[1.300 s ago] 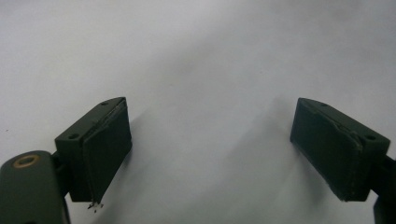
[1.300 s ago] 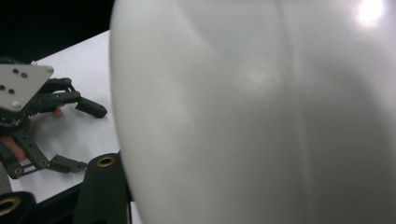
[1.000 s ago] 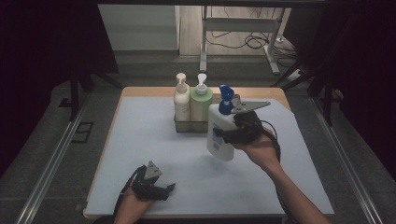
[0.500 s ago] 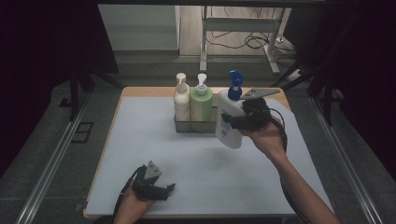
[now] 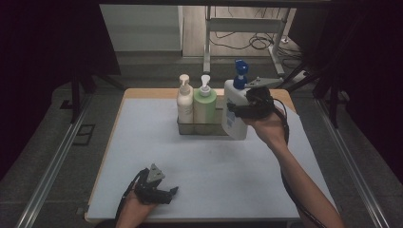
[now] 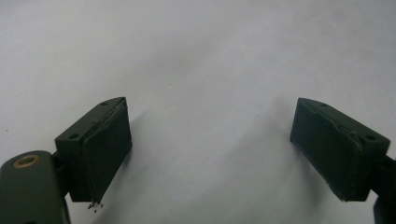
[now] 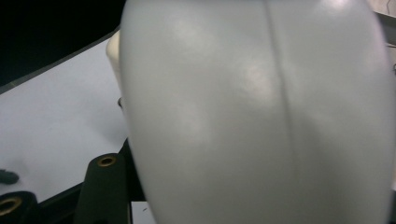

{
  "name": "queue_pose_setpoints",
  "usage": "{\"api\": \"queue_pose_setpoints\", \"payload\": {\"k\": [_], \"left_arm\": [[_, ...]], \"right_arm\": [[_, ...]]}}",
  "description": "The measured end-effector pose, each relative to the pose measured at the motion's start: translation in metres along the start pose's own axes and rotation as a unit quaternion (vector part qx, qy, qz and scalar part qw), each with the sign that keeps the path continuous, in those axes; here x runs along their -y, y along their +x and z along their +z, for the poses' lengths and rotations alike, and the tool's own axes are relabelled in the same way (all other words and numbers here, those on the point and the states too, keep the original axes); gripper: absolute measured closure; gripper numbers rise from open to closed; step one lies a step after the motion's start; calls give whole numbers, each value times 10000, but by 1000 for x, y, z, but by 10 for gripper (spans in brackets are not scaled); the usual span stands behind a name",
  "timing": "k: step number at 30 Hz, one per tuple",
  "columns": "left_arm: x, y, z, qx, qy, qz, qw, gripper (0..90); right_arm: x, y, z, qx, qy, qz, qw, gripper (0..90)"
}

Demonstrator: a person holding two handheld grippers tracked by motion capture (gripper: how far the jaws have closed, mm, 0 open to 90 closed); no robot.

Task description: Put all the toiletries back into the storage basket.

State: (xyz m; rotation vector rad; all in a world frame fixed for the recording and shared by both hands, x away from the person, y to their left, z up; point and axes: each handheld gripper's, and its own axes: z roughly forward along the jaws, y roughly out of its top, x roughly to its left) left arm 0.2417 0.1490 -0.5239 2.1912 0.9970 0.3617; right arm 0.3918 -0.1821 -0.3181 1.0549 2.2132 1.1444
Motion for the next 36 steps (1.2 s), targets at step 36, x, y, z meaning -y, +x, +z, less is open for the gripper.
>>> {"api": "queue_pose_setpoints", "payload": {"k": [36], "left_arm": [[0, 0, 0, 1, -14, -10, 10000, 125]], "right_arm": [[-28, -24, 54, 512, -259, 311, 9979, 402]]}}
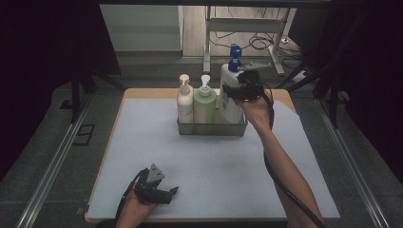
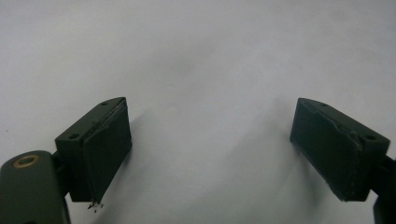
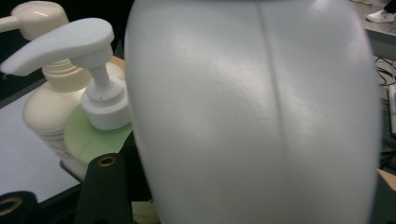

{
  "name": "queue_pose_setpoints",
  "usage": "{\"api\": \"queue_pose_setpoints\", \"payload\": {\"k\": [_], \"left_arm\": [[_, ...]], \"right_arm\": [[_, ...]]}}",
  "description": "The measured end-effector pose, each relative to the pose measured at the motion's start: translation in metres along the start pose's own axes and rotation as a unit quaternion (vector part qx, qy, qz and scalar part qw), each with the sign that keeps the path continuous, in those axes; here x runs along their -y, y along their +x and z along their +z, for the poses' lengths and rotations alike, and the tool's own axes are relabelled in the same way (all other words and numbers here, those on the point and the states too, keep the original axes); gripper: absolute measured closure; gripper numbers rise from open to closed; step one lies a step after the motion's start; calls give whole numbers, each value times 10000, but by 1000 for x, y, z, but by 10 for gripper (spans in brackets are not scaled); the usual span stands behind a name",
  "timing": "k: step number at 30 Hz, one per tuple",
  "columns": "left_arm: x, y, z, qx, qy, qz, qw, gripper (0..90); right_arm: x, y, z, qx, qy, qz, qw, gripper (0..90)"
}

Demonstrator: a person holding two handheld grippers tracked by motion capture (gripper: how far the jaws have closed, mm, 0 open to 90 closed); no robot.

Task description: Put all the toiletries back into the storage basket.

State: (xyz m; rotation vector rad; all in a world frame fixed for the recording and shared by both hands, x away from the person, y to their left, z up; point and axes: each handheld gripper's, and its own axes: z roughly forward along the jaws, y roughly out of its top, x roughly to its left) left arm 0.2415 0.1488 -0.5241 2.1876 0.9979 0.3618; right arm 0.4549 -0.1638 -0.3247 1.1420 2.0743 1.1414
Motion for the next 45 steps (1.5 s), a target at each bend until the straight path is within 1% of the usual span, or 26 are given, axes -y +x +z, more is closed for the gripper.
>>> {"api": "queue_pose_setpoints", "payload": {"k": [1, 10, 14, 18, 36, 45], "left_arm": [[0, 0, 0, 0, 0, 0, 10000, 125], [0, 0, 0, 0, -1, 0, 10000, 125], [0, 0, 0, -4, 6, 6, 10000, 125], [0, 0, 0, 2, 15, 6, 10000, 125], [0, 0, 0, -2, 16, 5, 10000, 125], [0, 0, 0, 4, 18, 8, 10000, 125]], "right_arm": [[0, 0, 4, 30, -1, 10, 10000, 402], [3, -4, 21, 117, 15, 31, 9999, 402], [7, -4, 27, 134, 45, 55, 9999, 402], [13, -2, 31, 141, 91, -2, 9999, 402], [32, 1, 37, 46, 270, 52, 9996, 403], [42, 4, 42, 26, 389, -19, 9992, 403]]}}
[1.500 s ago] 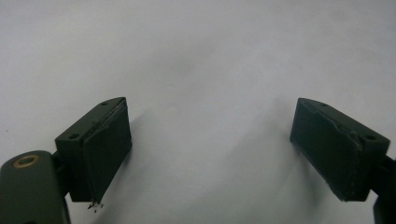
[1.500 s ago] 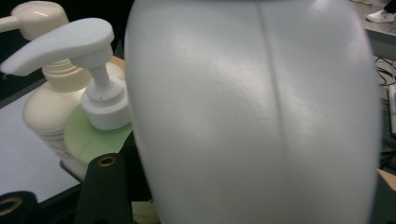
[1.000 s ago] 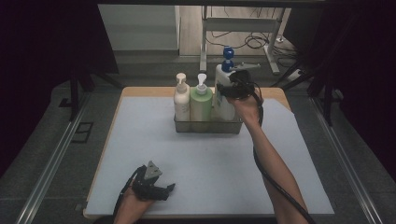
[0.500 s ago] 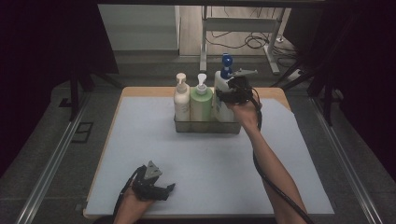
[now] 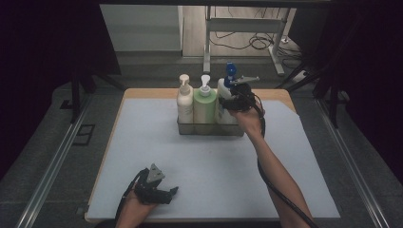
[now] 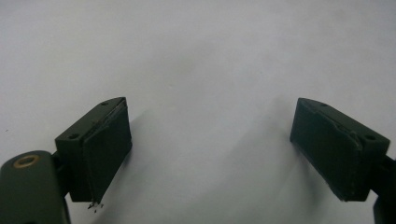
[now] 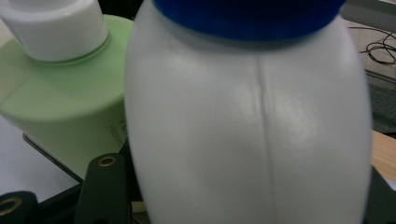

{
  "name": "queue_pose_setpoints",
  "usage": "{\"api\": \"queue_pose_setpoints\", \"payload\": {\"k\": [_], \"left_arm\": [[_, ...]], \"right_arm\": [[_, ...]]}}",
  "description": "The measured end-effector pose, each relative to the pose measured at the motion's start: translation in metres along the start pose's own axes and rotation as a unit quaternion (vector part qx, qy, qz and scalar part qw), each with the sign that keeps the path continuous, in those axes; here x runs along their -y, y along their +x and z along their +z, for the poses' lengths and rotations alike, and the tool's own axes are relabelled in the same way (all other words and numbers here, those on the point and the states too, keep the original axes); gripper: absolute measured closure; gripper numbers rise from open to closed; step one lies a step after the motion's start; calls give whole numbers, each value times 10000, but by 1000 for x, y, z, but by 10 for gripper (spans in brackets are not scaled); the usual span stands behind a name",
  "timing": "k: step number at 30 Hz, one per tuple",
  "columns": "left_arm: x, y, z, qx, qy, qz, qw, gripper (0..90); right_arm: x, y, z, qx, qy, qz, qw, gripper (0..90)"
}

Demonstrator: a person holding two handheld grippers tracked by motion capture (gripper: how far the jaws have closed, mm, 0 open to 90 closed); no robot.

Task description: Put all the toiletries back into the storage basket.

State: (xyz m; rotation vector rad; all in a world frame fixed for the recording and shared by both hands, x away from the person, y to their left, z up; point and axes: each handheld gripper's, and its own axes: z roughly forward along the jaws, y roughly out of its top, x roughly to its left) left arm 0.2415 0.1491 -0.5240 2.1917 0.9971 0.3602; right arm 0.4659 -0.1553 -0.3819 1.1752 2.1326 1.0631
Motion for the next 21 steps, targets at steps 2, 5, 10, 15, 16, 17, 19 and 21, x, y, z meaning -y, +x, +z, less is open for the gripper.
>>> {"api": "queue_pose_setpoints", "payload": {"k": [2, 5, 10, 15, 16, 17, 19, 21], "left_arm": [[0, 0, 0, -5, 0, 1, 10000, 125], [0, 0, 0, -4, -1, 1, 10000, 124], [0, 0, 0, -3, 14, 12, 10000, 125], [0, 0, 0, -4, 7, -10, 10000, 125], [0, 0, 0, -4, 7, -10, 10000, 124], [0, 0, 0, -4, 8, -9, 10000, 124], [0, 0, 0, -8, 7, -5, 10000, 124], [0, 0, 0, -8, 7, -6, 10000, 125]], "right_arm": [[2, 0, 1, -9, 17, -10, 10000, 402], [4, 0, 2, -12, 57, -3, 10000, 402], [8, 0, 3, -24, 121, 3, 9999, 402], [11, -1, 5, -22, 153, 2, 9999, 401], [12, -2, 5, -9, 183, 13, 9998, 401], [12, -2, 6, -8, 197, 20, 9998, 401], [13, -3, 6, -1, 199, 18, 9998, 400], [14, -4, 6, -9, 198, 36, 9998, 400]]}}
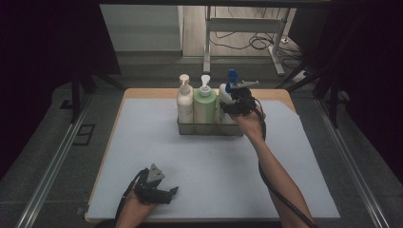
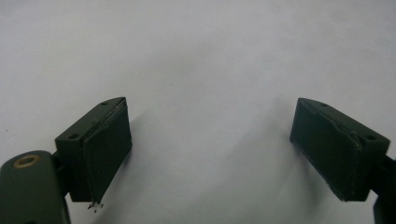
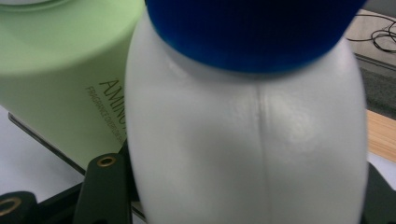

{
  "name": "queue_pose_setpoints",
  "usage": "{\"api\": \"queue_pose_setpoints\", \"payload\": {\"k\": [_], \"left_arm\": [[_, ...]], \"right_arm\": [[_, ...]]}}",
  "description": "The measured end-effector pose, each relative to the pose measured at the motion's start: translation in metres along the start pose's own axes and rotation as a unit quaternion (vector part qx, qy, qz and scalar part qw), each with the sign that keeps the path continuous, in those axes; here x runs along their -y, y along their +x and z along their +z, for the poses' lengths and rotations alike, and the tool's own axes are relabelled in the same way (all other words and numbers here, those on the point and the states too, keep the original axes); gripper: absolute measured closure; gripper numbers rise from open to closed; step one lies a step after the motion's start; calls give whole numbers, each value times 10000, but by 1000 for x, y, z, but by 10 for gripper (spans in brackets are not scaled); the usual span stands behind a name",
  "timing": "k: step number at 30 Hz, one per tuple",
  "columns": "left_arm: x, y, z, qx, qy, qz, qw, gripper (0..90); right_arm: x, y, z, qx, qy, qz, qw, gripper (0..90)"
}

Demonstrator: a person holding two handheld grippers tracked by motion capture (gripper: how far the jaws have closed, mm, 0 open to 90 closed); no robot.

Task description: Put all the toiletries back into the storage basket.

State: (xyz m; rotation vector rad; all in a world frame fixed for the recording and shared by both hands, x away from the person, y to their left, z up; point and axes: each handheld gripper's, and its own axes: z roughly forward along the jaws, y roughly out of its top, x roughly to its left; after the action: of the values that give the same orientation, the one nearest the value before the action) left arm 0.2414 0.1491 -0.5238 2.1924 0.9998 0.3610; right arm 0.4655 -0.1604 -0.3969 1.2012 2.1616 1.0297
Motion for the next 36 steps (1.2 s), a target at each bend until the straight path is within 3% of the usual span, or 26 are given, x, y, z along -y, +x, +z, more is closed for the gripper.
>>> {"api": "queue_pose_setpoints", "payload": {"k": [20, 36], "left_arm": [[0, 0, 0, 9, -3, 15, 10000, 125], [0, 0, 0, 8, -3, 15, 10000, 124]], "right_arm": [[4, -4, 2, -36, -76, -13, 10000, 348], [18, -12, -13, -337, -175, 97, 9992, 357]]}}
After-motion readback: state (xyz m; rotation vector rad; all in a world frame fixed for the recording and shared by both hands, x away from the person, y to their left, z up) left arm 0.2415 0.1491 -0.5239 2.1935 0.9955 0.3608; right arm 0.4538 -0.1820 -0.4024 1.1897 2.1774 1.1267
